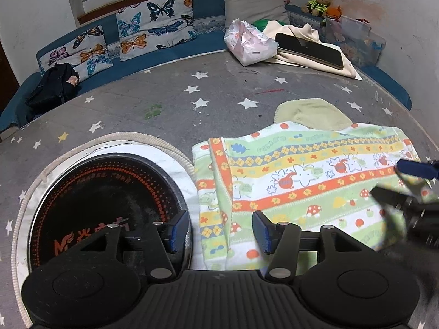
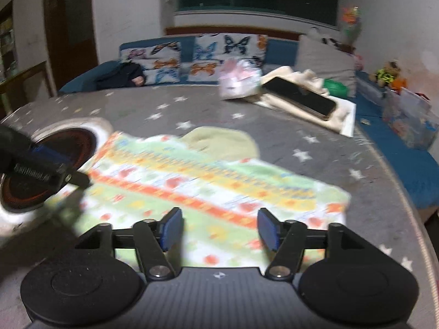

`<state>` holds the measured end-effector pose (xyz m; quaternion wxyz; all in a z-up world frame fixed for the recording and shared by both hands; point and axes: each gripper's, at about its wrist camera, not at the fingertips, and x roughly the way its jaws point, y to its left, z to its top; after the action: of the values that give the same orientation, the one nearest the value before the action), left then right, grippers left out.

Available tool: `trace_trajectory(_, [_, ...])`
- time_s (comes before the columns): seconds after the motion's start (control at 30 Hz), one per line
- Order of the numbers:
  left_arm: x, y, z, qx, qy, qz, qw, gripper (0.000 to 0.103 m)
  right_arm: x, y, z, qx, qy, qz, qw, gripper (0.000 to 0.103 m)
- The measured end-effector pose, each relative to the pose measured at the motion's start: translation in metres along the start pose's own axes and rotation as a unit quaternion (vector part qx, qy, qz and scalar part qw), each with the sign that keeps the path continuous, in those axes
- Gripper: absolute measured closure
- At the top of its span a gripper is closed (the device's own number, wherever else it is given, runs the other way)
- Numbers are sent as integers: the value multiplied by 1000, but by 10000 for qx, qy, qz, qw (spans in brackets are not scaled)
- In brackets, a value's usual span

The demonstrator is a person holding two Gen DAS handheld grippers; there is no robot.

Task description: Fold clothes

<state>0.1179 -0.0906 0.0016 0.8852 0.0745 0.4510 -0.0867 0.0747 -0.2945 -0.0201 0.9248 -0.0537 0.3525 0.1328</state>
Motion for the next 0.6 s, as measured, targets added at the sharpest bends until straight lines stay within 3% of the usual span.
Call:
trace_trajectory(0.53, [-43,23,-37,104,-111,136,9998,34,-17,42,-22,-182,112,151,9997,13])
trace_trajectory(0.6, [-48,25,-43,99,-117,127,9998,32,-20,44,-24,-123,110,179,9997,6])
